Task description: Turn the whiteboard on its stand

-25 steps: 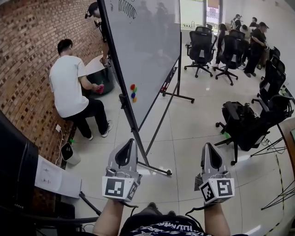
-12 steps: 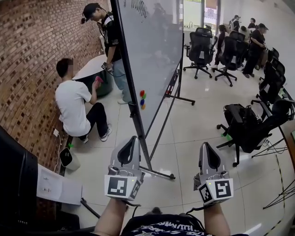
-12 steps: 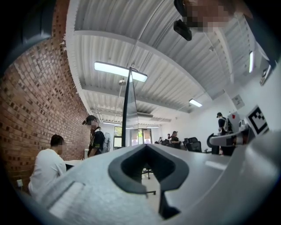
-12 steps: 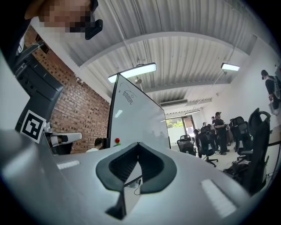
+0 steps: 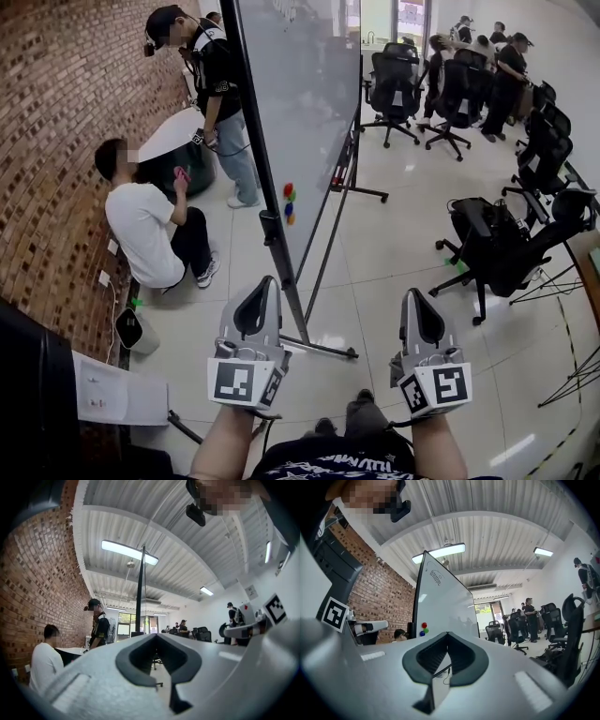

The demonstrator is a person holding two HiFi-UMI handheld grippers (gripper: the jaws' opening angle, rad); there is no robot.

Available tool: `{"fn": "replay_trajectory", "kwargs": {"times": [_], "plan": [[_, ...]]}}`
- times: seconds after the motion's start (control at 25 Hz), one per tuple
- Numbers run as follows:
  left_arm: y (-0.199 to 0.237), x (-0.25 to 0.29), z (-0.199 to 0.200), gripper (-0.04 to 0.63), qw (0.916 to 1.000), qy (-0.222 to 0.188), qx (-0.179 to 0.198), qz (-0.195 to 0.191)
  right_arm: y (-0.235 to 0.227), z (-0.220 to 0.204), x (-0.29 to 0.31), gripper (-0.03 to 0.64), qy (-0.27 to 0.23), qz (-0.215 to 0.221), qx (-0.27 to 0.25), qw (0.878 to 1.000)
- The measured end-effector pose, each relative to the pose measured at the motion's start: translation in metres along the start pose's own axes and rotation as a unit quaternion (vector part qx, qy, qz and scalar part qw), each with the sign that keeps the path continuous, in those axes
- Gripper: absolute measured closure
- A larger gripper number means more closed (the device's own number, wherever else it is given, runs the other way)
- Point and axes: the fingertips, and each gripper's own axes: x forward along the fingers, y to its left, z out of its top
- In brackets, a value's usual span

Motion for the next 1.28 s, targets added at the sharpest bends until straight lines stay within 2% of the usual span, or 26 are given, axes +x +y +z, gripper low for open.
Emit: {"fn": "replay_trajectory", "kwargs": {"times": [0.28, 0.52, 0.6, 0.72, 0.88, 1.12, 1.2, 1.28], "plan": [[0.013, 0.026, 0.006, 0.591, 0.9998, -0.016, 0.006, 0.014, -0.007, -0.009, 0.039, 0.609, 0.006, 0.025, 0.007, 1.000], [0.028, 0.053, 0.012, 0.591, 0.9985, -0.012, 0.021, 0.050, -0.019, 0.001, 0.087, 0.609, -0.010, 0.065, 0.017, 0.998], [0.028, 0.061, 0.012, 0.544, 0.9987, -0.003, 0.019, 0.048, -0.026, 0.002, 0.098, 0.609, -0.012, 0.076, 0.018, 0.997], [0.024, 0.073, 0.022, 0.511, 0.9986, 0.003, 0.035, 0.040, -0.035, 0.000, 0.113, 0.609, -0.008, 0.091, 0.027, 0.995], [0.025, 0.085, 0.035, 0.497, 0.9966, 0.000, 0.058, 0.059, -0.046, -0.002, 0.130, 0.609, -0.007, 0.113, 0.035, 0.993], [0.027, 0.089, 0.030, 0.466, 0.9910, -0.001, 0.073, 0.112, -0.059, -0.006, 0.150, 0.609, -0.004, 0.147, 0.037, 0.988], [0.025, 0.089, 0.027, 0.456, 0.9912, -0.002, 0.071, 0.112, -0.061, -0.011, 0.154, 0.609, 0.000, 0.151, 0.040, 0.988], [0.022, 0.089, 0.026, 0.414, 0.9923, -0.006, 0.069, 0.103, -0.062, -0.015, 0.156, 0.609, 0.007, 0.152, 0.043, 0.987]]}}
